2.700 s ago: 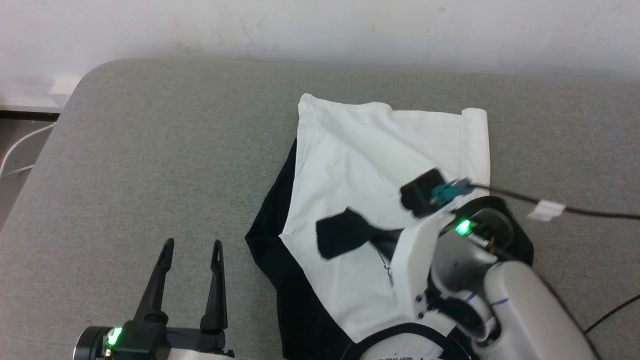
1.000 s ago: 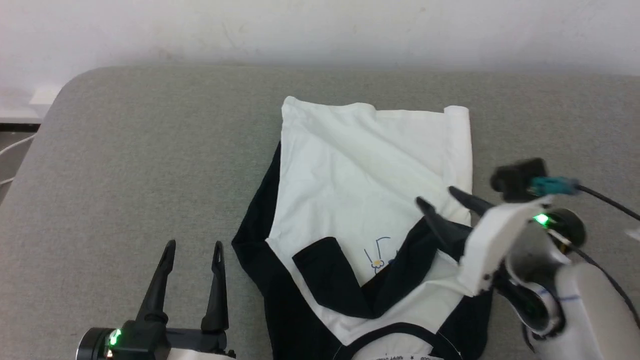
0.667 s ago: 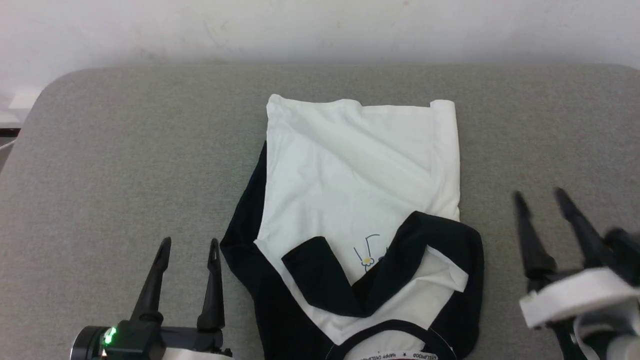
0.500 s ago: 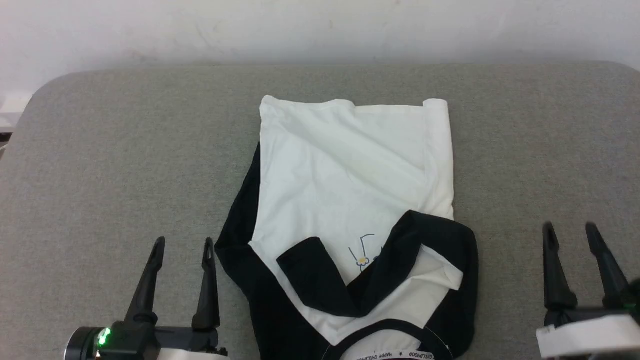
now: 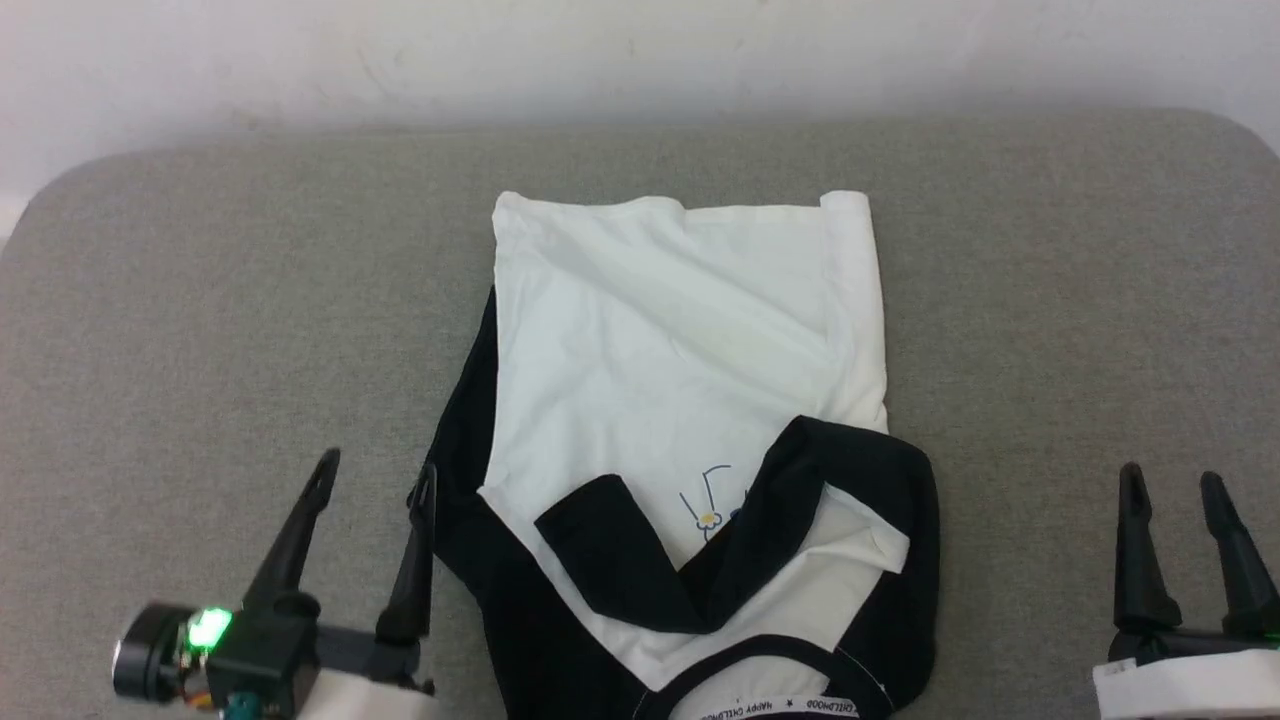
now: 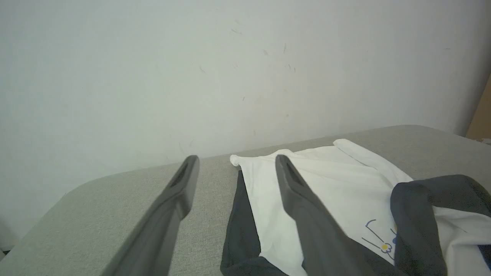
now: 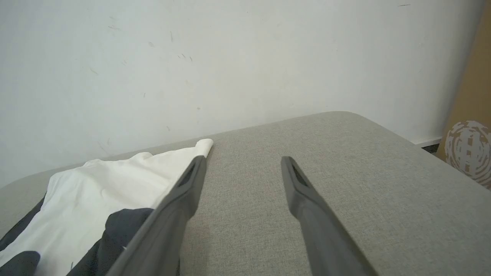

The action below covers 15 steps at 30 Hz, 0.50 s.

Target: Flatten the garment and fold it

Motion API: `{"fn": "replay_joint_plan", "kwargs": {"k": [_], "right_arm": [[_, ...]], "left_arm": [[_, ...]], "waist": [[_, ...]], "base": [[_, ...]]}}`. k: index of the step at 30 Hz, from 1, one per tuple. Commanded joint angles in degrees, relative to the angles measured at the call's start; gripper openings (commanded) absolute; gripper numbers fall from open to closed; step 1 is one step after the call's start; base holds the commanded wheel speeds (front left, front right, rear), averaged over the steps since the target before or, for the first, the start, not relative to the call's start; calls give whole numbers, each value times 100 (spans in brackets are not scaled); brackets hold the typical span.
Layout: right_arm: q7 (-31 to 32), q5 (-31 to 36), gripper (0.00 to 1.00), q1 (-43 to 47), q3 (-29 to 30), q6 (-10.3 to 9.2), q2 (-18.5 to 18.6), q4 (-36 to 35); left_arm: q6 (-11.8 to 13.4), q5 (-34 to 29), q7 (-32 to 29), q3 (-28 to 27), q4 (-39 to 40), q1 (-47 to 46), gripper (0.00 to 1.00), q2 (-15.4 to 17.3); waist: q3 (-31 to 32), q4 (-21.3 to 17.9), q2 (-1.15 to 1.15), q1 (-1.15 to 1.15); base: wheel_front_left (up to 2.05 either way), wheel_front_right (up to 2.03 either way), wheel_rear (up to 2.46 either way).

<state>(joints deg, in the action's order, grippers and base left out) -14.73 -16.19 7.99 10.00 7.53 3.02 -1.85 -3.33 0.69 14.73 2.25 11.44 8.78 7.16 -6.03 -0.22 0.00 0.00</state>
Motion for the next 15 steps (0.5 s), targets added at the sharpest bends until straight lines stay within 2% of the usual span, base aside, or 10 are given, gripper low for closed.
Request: {"fn": "replay_joint_plan", "kwargs": {"k": [1, 4, 9, 15], "right_arm": [[-25, 19, 100, -89, 27, -4, -13, -46], [-26, 60, 100, -163, 51, -4, -13, -120], [-26, 95, 100, -313, 3, -4, -13, -172], [-26, 136, 100, -480, -72, -4, -13, -201]], "left_arm": [[-69, -61, 27, 18, -93, -216, 100, 126], [-226, 10, -83, 87, -471, -744, 100, 390], [-366, 231, -707, 336, -1157, -1802, 100, 765], [-408, 834, -1692, 713, -2116, -2850, 100, 930]], "waist": [[-111, 37, 0, 0], [-293, 50, 0, 0], [-743, 47, 0, 0], [-1218, -6, 0, 0]], "base": [[0, 0, 0], [0, 0, 0], [0, 0, 0], [0, 0, 0]]}}
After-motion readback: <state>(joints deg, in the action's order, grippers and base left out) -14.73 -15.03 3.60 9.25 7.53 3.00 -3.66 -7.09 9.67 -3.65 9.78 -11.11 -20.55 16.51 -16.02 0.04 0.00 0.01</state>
